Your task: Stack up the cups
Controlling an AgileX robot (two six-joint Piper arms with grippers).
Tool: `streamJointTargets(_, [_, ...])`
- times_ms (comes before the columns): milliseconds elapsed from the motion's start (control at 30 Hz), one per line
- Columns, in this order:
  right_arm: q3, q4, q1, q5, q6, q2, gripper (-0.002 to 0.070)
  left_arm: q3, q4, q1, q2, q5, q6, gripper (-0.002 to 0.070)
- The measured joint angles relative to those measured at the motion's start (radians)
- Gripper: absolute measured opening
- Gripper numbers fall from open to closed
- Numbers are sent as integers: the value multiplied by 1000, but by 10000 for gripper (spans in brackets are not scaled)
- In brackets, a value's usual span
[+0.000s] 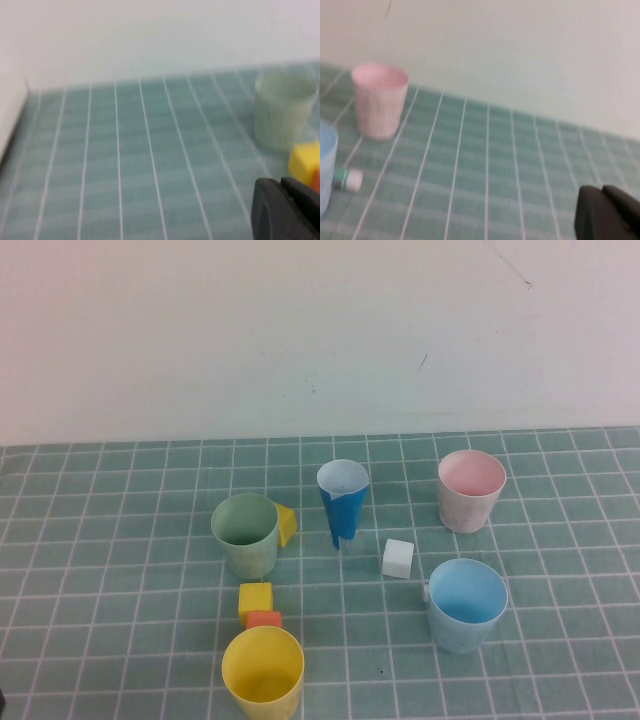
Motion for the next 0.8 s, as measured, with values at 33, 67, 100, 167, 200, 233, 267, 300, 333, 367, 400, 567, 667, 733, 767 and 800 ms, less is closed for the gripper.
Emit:
streamJointTargets(33, [0,-2,0,-52,0,0,-3,0,0,0,0,-54,0,-2])
streamJointTargets(67, [0,-2,0,-124,0,0,-3,0,2,0,0,-118,0,-2])
streamJointTargets(100, [0,-4,0,-201,0,0,-3,0,4,0,0,-189,0,-2])
streamJointTargets(167, [0,-4,0,-342,0,0,-3,0,12,0,0,-323,11,-2])
streamJointTargets(200, [0,-4,0,-415,2,0,-3,0,15,0,0,-397,21,-2])
streamJointTargets(233, [0,-4,0,-484,2,0,-3,0,23,0,0,-468,26,-2])
streamJointTargets(267, [0,-4,0,-547,2,0,-3,0,23,0,0,-533,27,-2])
streamJointTargets(300, [0,-5,0,-604,2,0,-3,0,23,0,0,-593,28,-2])
streamJointTargets(333, [0,-5,0,-647,2,0,-3,0,23,0,0,-646,28,-2])
streamJointTargets(367, [0,-5,0,-697,2,0,-3,0,23,0,0,-686,28,-2])
streamJointTargets(400, [0,-5,0,-741,2,0,-3,0,23,0,0,-731,28,-2])
streamJointTargets(567, [0,22,0,-822,2,0,-3,0,33,0,0,-873,28,-2])
streamJointTargets(667, [0,59,0,-831,2,0,-3,0,36,0,0,-896,28,-2])
streamJointTargets(733, [0,85,0,-837,2,0,-3,0,33,0,0,-917,28,-2])
streamJointTargets(767, [0,97,0,-840,2,0,-3,0,23,0,0,-926,25,-2])
streamJointTargets(800, [0,107,0,-840,2,0,-3,0,23,0,0,-931,11,-2])
